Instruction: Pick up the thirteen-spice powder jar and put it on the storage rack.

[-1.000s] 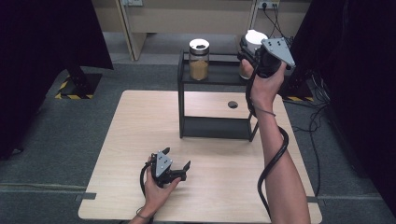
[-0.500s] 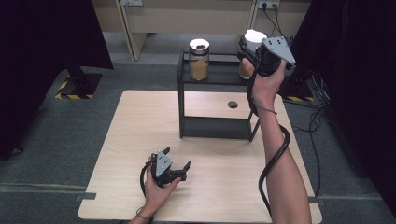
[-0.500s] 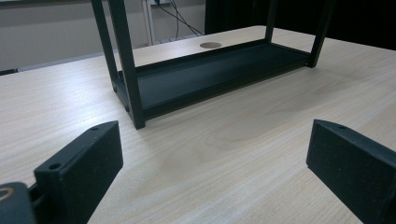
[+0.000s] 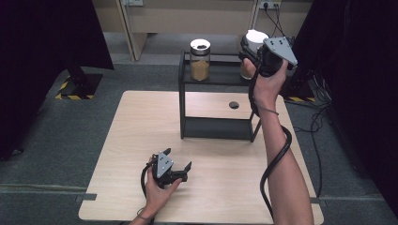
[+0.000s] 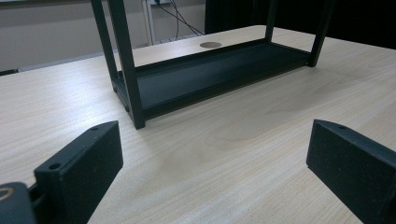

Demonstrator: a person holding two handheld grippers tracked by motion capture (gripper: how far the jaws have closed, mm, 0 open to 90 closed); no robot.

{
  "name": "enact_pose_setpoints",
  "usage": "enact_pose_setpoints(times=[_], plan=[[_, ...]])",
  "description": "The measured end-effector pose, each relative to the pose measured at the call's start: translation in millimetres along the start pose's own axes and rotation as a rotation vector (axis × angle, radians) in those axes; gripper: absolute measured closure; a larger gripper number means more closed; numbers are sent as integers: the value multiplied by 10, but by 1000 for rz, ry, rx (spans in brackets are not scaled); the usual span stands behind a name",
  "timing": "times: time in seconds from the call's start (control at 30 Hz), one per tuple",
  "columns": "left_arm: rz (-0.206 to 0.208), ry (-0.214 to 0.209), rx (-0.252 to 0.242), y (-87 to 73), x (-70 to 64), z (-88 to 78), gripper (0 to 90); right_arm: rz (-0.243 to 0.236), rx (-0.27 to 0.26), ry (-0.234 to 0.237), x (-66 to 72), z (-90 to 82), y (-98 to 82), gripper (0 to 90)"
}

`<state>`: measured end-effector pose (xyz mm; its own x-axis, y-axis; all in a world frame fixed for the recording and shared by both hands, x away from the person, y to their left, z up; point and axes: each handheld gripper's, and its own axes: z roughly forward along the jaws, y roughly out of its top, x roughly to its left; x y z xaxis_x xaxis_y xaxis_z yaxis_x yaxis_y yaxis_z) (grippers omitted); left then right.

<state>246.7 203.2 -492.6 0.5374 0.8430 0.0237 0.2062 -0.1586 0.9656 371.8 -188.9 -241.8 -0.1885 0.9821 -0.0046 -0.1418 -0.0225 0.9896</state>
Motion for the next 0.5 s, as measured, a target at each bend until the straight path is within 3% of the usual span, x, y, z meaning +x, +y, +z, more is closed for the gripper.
enact_pose_setpoints(times=[0.23,0.4,0.5], plan=[[1,0,0,0,-1,0,30,-11,7,0,-4,10,-6,279],[1,0,2,3,0,1,30,9,11,5,-24,19,-21,136],[1,-1,4,7,2,3,30,-6,4,16,-18,8,-10,43]])
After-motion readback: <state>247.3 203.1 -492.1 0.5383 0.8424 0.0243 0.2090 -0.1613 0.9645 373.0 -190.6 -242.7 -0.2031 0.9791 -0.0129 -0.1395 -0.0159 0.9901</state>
